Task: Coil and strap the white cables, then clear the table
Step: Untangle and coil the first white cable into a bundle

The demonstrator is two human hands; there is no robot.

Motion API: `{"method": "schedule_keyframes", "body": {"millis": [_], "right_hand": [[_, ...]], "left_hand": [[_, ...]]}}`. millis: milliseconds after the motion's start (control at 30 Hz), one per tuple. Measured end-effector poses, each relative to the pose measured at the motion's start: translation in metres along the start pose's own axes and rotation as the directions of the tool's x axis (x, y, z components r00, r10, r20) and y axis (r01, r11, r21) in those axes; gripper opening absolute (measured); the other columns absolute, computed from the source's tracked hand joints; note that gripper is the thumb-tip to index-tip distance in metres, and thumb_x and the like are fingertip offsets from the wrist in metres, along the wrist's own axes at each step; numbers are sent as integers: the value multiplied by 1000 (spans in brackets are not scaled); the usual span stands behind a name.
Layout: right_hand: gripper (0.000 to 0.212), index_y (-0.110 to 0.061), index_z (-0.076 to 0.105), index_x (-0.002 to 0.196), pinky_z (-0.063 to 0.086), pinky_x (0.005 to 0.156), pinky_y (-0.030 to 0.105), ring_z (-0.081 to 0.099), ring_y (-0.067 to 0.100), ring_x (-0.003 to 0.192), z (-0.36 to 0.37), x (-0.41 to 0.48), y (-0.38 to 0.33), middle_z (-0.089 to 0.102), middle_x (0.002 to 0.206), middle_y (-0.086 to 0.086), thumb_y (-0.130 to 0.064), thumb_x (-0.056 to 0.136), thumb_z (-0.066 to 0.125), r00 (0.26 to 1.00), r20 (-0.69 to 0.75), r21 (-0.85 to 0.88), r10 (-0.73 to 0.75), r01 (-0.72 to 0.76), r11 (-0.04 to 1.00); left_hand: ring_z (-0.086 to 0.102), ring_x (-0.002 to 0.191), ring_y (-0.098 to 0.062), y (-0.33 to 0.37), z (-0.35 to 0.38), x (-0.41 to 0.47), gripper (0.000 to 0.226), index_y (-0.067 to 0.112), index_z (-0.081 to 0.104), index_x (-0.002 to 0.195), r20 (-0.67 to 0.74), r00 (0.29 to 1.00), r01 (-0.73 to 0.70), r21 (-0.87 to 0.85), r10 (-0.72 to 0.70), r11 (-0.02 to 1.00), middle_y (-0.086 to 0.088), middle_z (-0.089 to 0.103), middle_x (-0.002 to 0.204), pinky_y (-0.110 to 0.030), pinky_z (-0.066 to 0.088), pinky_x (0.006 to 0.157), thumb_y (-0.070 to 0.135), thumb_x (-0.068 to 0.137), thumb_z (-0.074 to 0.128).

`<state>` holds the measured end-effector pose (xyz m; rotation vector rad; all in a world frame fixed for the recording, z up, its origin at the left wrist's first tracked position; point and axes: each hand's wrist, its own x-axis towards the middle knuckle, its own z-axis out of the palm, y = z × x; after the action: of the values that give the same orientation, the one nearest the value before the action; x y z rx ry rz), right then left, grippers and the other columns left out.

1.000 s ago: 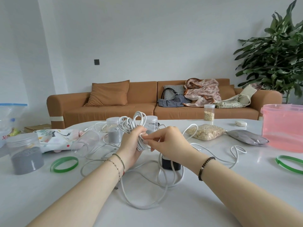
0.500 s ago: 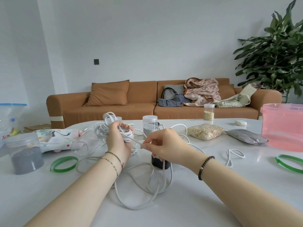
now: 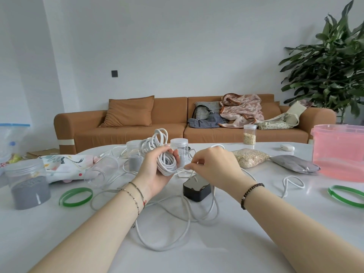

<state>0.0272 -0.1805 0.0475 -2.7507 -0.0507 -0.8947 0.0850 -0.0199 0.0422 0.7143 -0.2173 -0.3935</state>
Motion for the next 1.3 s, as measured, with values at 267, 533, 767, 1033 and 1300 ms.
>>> {"method": "schedule_keyframes", "body": {"millis": [267,533,767,1033,1300], "right_hand": [[39,-17,63,76,29,51,28,59,23,72,-4,0,-2,59,68,-1,-55,85,60,993,-99,-215,-59,36,976],[30,-20,65,74,31,52,26,59,22,76,4,1,3,60,68,-5,-49,80,65,998,-27,-162,-60,54,985],[22,-20,67,96,46,62,32,59,24,87,3,5,2,65,90,-1,-9,85,53,994,-82,45,-67,71,996],[20,-28,59,87,36,57,27,60,19,76,-2,1,4,62,77,-10,-46,78,62,984,-157,-43,79,-87,995],[38,-17,60,65,35,52,25,59,19,64,-6,7,13,61,62,-4,-54,73,65,973,-126,-68,192,-202,977]], "left_hand": [[69,96,-23,-9,3,-4,14,6,66,87,19,999,28,312,-35,950,-11,74,96,-39,50,99,14,95,58],[70,82,-19,-21,3,-2,16,-3,69,103,55,998,11,488,-43,873,-14,73,94,-39,58,87,7,94,61],[74,92,-24,-20,-3,2,19,-1,71,106,21,1000,-5,500,-7,866,-13,76,100,-31,59,76,8,91,65],[65,71,-19,-24,-8,8,12,1,71,89,34,999,-15,605,-7,796,-12,66,79,-32,51,74,7,91,61],[51,76,-26,-17,-15,6,20,10,68,65,7,993,-83,730,114,679,-12,60,74,-39,37,73,27,76,66]]}}
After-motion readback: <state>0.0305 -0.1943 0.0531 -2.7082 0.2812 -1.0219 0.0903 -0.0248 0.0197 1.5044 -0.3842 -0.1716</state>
